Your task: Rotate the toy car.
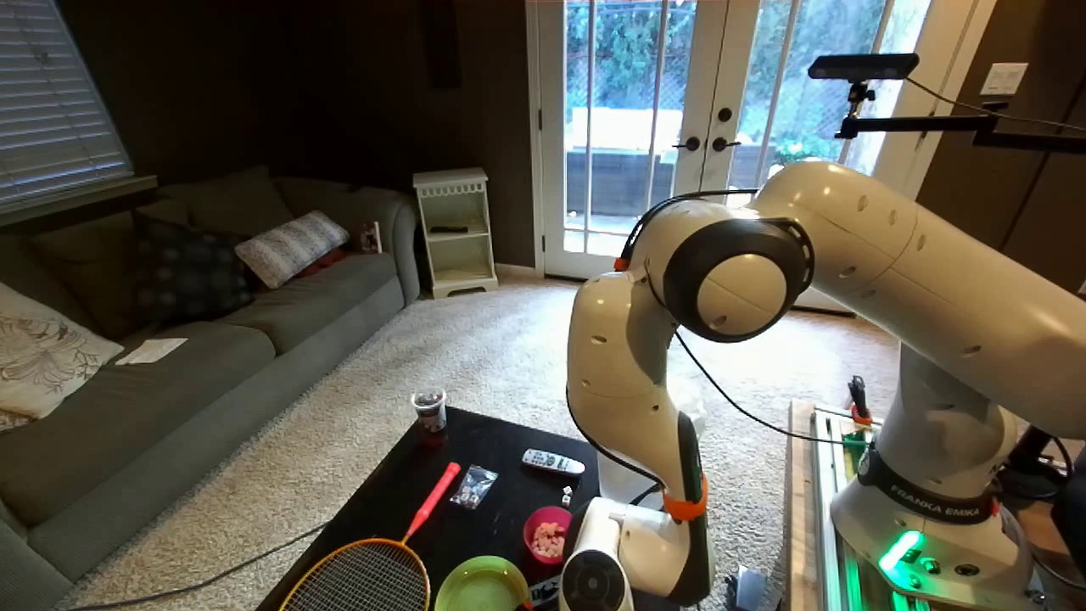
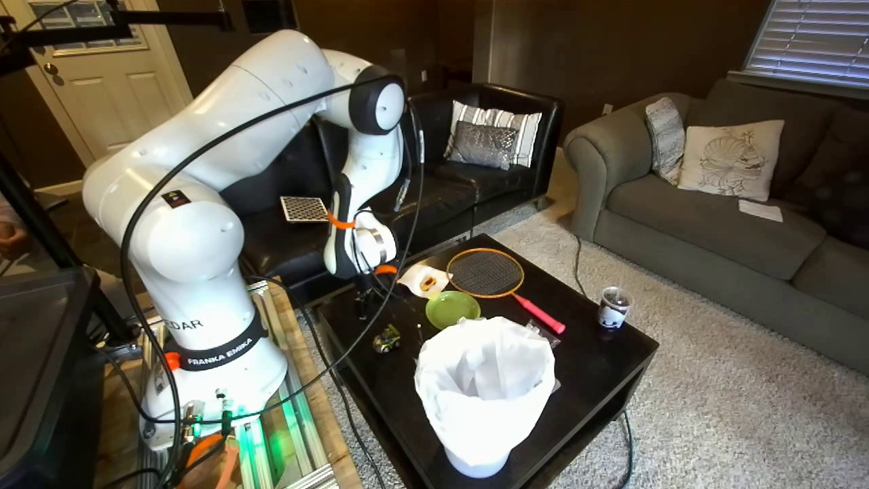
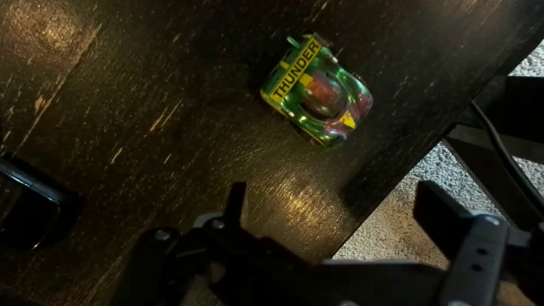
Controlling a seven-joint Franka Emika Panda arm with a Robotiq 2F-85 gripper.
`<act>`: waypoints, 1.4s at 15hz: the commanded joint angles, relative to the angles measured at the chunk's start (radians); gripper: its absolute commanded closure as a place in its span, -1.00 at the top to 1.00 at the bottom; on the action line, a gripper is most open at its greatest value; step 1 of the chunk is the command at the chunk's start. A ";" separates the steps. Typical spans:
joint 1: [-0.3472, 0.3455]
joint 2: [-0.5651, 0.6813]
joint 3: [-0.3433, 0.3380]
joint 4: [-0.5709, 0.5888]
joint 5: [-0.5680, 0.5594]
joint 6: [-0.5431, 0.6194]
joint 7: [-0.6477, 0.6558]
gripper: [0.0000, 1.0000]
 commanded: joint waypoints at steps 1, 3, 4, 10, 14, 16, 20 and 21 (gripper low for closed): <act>0.035 0.043 -0.069 0.039 -0.118 0.106 0.052 1.00; 0.040 0.066 -0.090 0.056 -0.147 0.134 0.041 1.00; 0.043 0.078 -0.097 0.068 -0.159 0.147 0.040 1.00; 0.072 0.168 -0.108 0.149 -0.156 0.131 0.027 1.00; 0.097 0.203 -0.122 0.184 -0.159 0.124 0.024 1.00; 0.111 0.205 -0.140 0.189 -0.165 0.127 0.029 1.00; 0.123 0.198 -0.176 0.182 -0.166 0.129 0.027 1.00; 0.123 0.202 -0.182 0.186 -0.167 0.134 0.021 1.00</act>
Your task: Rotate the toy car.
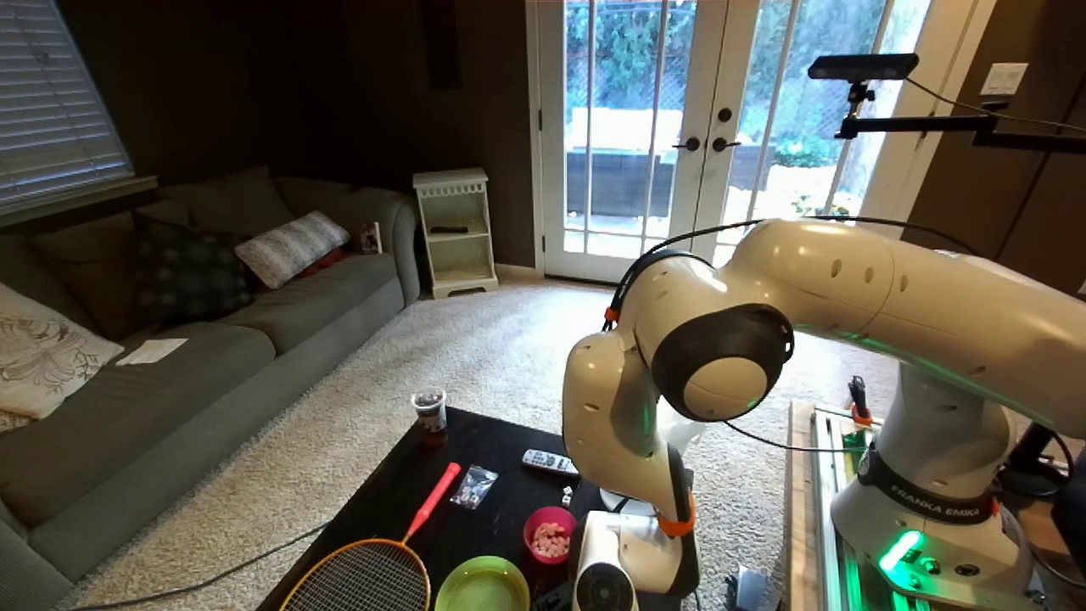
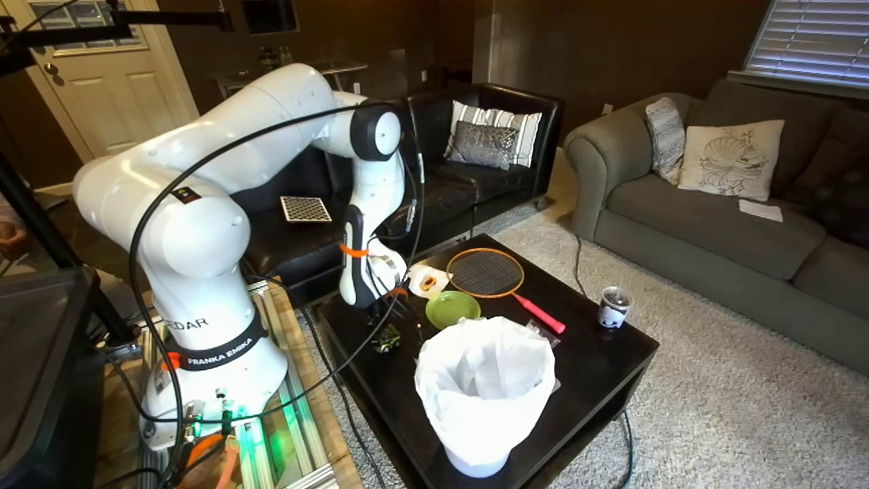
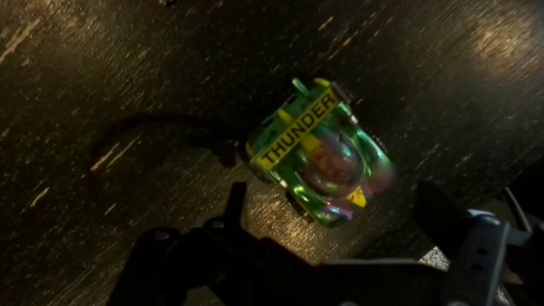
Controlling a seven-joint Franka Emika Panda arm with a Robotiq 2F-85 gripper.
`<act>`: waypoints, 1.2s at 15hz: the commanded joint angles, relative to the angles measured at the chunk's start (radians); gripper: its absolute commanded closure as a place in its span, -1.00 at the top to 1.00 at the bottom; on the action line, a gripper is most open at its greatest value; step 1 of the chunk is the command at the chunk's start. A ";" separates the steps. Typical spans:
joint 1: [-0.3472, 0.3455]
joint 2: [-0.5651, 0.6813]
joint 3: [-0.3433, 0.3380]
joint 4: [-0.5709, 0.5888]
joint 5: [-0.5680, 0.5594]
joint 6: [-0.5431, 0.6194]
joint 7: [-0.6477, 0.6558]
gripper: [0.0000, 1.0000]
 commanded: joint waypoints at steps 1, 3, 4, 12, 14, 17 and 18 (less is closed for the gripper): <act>0.018 0.014 -0.030 0.024 -0.036 0.012 0.007 1.00; 0.016 0.024 -0.036 0.035 -0.036 0.020 -0.004 1.00; 0.016 0.027 -0.038 0.038 -0.036 0.021 -0.006 1.00; 0.014 0.066 -0.043 0.088 -0.037 0.037 -0.021 0.48; 0.014 0.075 -0.044 0.101 -0.036 0.041 -0.022 0.37; 0.014 0.079 -0.045 0.106 -0.034 0.049 -0.024 0.08; 0.014 0.078 -0.045 0.105 -0.034 0.055 -0.026 0.01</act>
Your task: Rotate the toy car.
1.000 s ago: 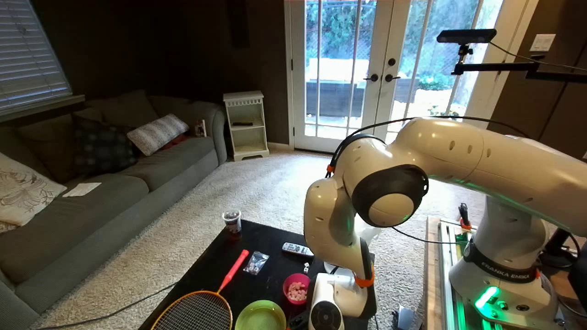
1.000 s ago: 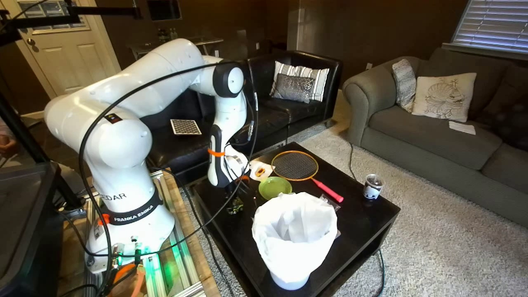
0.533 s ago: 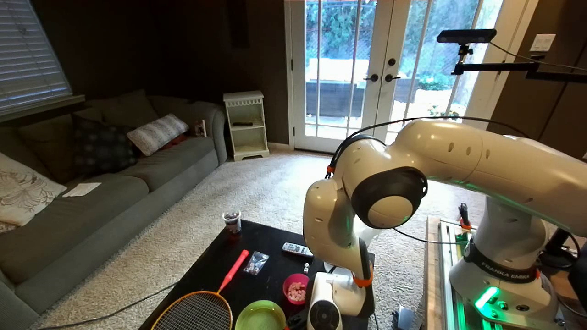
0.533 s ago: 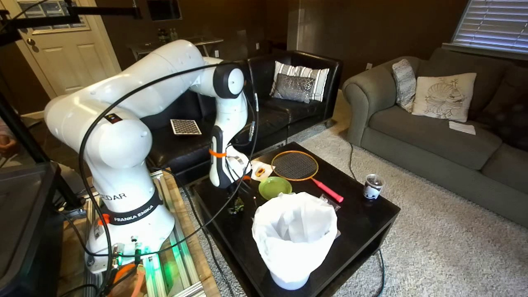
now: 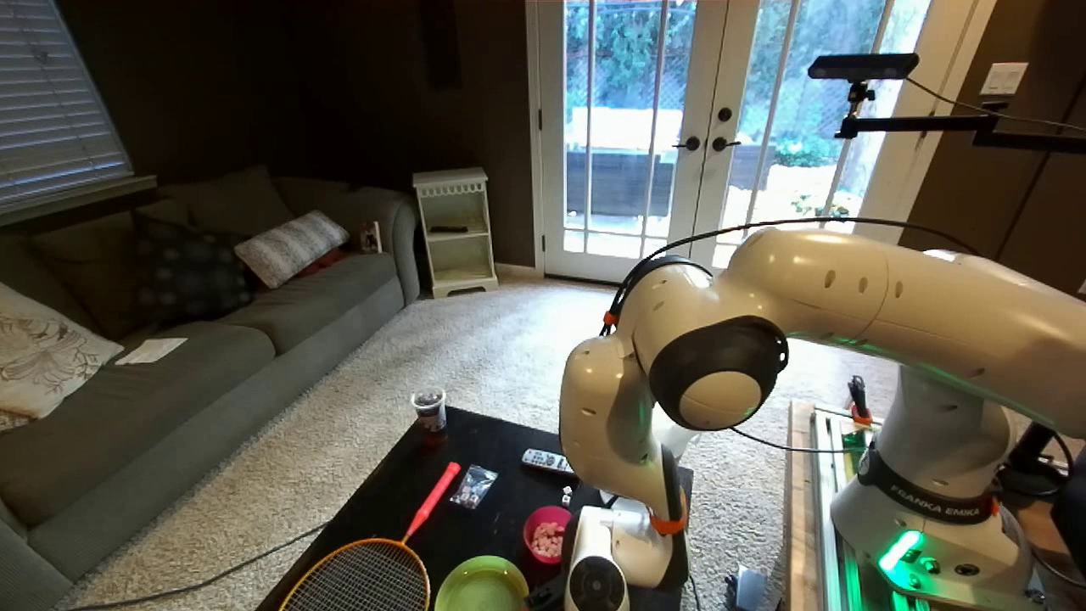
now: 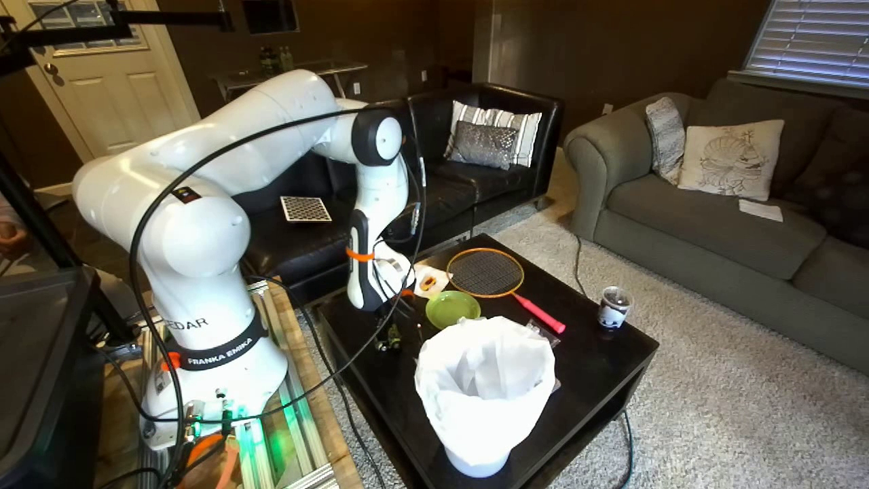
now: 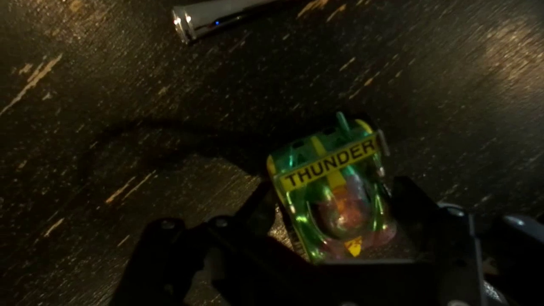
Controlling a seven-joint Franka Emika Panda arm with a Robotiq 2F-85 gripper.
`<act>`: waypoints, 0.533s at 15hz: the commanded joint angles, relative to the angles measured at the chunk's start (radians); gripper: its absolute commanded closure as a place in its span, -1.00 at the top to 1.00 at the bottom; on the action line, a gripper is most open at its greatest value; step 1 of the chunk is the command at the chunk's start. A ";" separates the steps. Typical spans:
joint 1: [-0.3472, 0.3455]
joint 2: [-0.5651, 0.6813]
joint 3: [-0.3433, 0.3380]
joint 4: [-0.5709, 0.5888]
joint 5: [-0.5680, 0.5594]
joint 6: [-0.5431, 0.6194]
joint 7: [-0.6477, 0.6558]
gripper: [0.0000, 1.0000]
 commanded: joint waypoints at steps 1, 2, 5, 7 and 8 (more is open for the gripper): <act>0.010 0.041 -0.014 0.046 -0.027 0.026 0.003 -0.07; 0.010 0.040 -0.014 0.045 -0.026 0.027 0.000 -0.09; 0.007 0.035 -0.012 0.039 -0.022 0.028 -0.010 -0.19; 0.003 0.030 -0.009 0.033 -0.018 0.027 -0.021 -0.24; 0.001 0.029 -0.007 0.030 -0.015 0.027 -0.028 -0.24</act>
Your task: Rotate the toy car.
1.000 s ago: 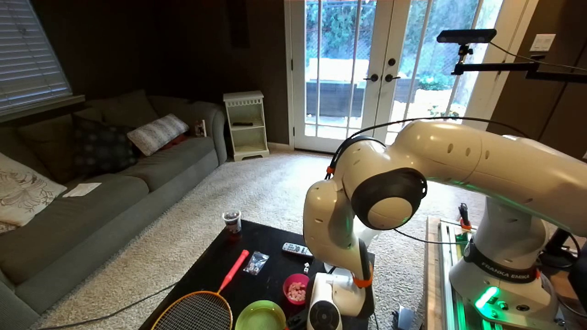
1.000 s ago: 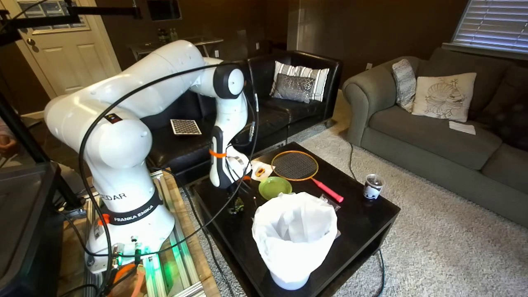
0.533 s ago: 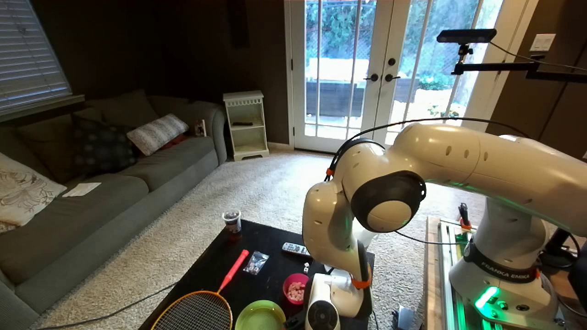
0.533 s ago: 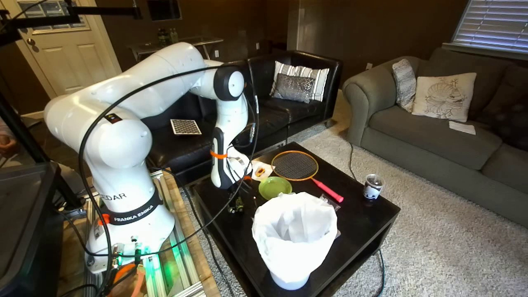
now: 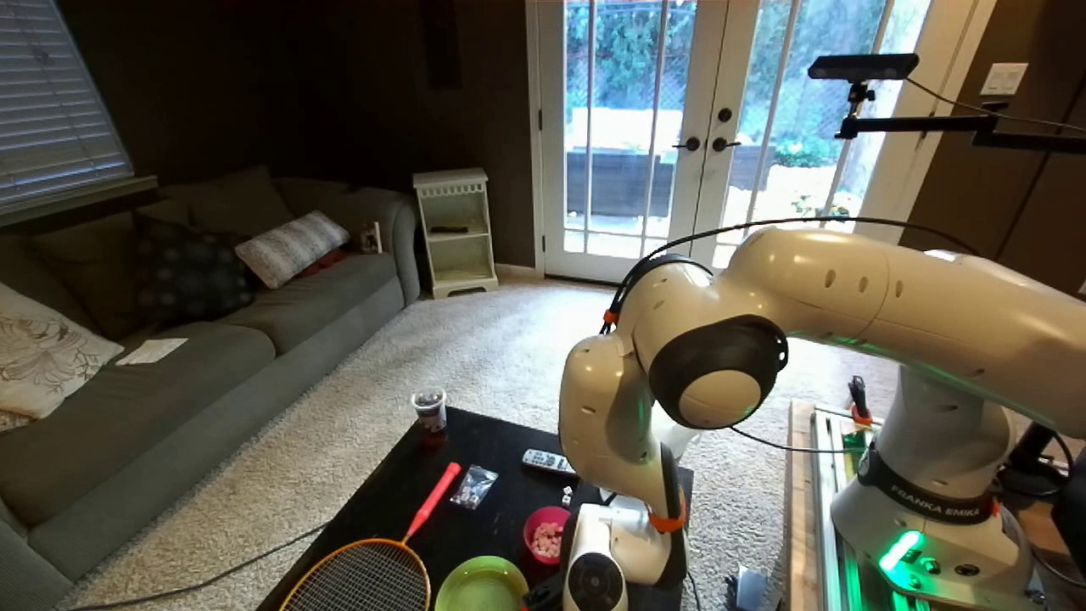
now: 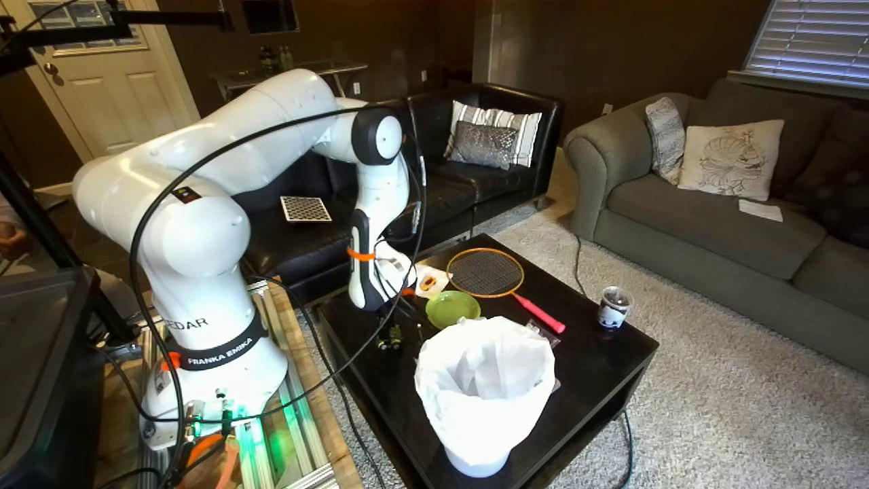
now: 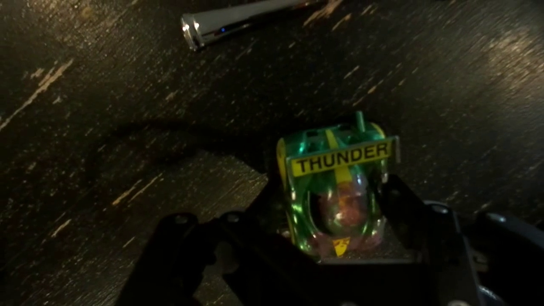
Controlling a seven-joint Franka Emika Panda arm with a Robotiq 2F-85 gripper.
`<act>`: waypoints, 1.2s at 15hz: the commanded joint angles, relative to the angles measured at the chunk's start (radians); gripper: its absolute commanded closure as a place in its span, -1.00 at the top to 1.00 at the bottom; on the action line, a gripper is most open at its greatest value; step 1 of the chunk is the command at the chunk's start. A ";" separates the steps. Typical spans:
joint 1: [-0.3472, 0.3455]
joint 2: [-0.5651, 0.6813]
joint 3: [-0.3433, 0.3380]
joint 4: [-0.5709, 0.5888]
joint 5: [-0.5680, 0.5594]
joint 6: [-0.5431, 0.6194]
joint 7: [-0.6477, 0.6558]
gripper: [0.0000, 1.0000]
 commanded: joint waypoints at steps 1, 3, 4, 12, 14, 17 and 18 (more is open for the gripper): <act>-0.001 0.032 0.002 0.027 -0.012 0.018 -0.014 -0.25; -0.019 0.029 0.016 0.014 0.013 0.009 -0.026 -0.25; -0.029 0.028 0.024 0.008 0.025 0.007 -0.033 -0.25; -0.228 0.025 0.186 -0.015 0.038 -0.134 0.051 -0.25; -0.217 0.018 0.166 -0.019 0.057 -0.119 0.131 -0.25; -0.210 0.009 0.152 -0.020 0.050 -0.105 0.289 -0.25; -0.207 0.008 0.148 -0.019 0.045 -0.101 0.344 -0.25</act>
